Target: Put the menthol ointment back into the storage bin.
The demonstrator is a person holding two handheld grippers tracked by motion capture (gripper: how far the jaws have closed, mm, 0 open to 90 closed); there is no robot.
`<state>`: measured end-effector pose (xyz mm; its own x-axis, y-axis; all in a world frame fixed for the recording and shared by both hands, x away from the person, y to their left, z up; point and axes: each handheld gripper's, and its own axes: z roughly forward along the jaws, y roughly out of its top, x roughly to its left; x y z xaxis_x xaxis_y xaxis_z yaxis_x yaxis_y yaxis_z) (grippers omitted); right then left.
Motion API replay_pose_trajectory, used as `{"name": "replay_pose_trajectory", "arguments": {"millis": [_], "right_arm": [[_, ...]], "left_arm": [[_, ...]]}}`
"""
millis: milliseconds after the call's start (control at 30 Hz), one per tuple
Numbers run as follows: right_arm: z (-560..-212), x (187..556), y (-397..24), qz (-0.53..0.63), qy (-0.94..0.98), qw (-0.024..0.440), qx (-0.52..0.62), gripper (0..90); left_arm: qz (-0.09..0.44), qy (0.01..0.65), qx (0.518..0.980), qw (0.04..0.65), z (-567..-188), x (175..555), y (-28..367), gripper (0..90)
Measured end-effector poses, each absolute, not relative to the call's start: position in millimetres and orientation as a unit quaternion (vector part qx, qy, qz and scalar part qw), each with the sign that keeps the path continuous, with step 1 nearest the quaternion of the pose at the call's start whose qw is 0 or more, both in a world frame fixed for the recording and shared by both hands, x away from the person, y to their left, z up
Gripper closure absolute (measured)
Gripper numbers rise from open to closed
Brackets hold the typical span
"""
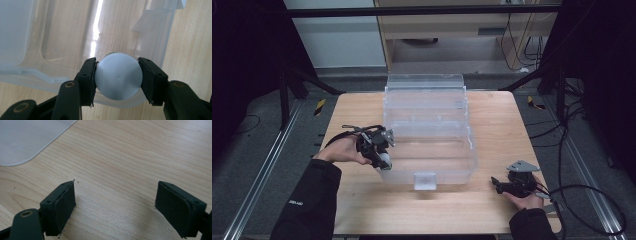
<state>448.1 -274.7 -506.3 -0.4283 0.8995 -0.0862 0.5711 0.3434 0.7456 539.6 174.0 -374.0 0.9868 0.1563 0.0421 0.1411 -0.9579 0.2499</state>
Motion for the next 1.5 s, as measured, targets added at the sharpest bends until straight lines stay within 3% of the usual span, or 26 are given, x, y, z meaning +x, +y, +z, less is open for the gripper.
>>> {"name": "replay_pose_trajectory", "arguments": {"millis": [1033, 1500], "right_arm": [[-507, 449, -274, 0.32, 0.785, 0.252, 0.467, 15.6], [-504, 447, -276, 0.33, 0.776, 0.26, 0.471, 15.7]], "left_arm": [[0.028, 0.085, 0.987, 0.13, -392, 541, 180, 49.3], [0.087, 0.117, 0.966, 0.212, -360, 524, 201, 41.1]]}}
